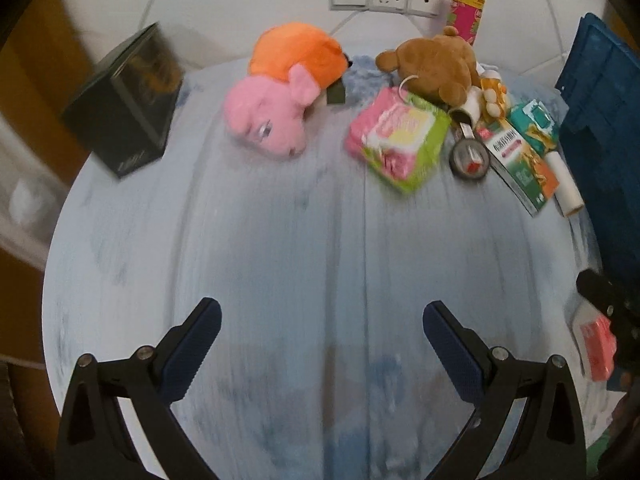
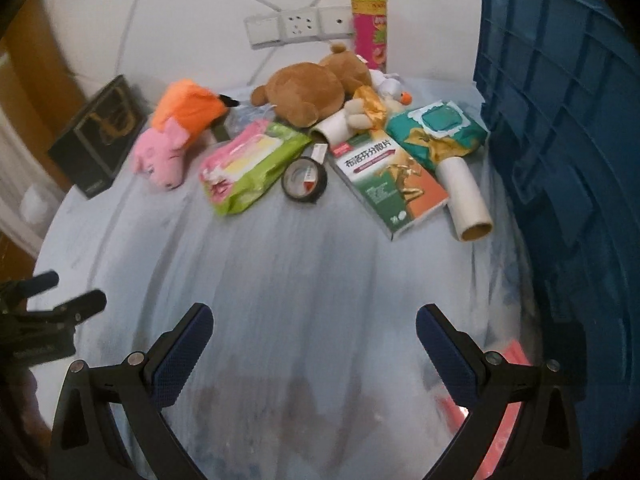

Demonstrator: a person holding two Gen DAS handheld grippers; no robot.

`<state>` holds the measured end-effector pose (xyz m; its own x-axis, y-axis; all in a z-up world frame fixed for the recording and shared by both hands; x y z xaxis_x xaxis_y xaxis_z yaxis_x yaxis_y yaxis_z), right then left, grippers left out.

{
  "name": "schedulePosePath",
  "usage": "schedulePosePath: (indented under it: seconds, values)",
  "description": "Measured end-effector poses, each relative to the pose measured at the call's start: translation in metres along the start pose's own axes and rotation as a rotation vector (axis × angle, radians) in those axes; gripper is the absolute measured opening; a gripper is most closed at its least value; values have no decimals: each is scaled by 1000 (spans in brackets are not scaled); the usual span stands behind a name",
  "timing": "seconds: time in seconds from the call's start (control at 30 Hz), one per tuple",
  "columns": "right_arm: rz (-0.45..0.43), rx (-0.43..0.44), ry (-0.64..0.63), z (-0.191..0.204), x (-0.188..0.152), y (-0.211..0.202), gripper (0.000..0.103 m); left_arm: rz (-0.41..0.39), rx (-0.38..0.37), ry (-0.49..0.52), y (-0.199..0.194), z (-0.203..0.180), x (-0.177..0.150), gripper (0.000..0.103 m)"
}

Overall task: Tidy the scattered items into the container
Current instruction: 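Lower the left tool onto the pink-green WIPES pack while the right tool approaches the black tape roll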

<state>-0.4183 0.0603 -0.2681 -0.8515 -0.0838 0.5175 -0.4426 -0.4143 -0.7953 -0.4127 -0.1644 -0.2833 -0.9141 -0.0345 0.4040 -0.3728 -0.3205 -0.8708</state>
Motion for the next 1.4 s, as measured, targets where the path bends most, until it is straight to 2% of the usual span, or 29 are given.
schedulePosePath:
  seconds: [0.2, 0.33, 0.4, 0.5, 0.57, 0.63, 0.77, 0.87, 0.93, 1.0, 1.17, 1.3, 1.33, 1.4]
  values:
    - [4, -48, 57, -13, 37, 38, 103, -40, -54, 100, 44, -39, 74, 103]
    - [-13, -71, 93, -29, 60, 57, 103, -47, -76, 145, 79, -72, 107, 103]
    - [-15, -72, 103, -37, 67, 68, 101, -48, -94, 154, 92, -85, 118, 103]
    - [-4, -65, 117, -49, 72, 82, 93, -54, -132, 184, 108, -111, 133, 103]
    - [2, -59, 125, -56, 73, 88, 91, -60, -112, 219, 120, -126, 139, 103]
    - [7, -52, 133, -62, 73, 93, 89, -102, -79, 245, 124, -133, 148, 103]
    - [10, -33, 123, -62, 78, 100, 87, -135, -81, 280, 128, -141, 160, 103]
    - [19, -18, 106, -58, 81, 106, 77, -120, -97, 278, 134, -139, 161, 103]
    - [34, -6, 85, -52, 83, 112, 57, -125, -86, 265, 129, -130, 155, 94]
    - [49, 15, 73, -46, 85, 121, 45, -116, -77, 250, 125, -120, 144, 91]
    - [79, 64, 42, -29, 89, 148, 42, -62, -65, 197, 114, -91, 110, 89]
    - [98, 36, 26, -31, 90, 168, 41, -1, -51, 146, 105, -70, 78, 89]
    - [112, 37, 28, -33, 88, 172, 32, 13, -51, 135, 102, -66, 71, 89]
    - [130, 62, 32, -32, 81, 173, 22, 30, -55, 129, 98, -61, 60, 89]
Point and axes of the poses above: each gripper's, at about its wrist camera, not at the fingertips, and y roughly the way its jaws point, z to its left, x to its top, the point moved 9 cm from there along y, roughly the way its jaws point, and after that the axes turned 14 degrees about x, right-handed, at the moved point
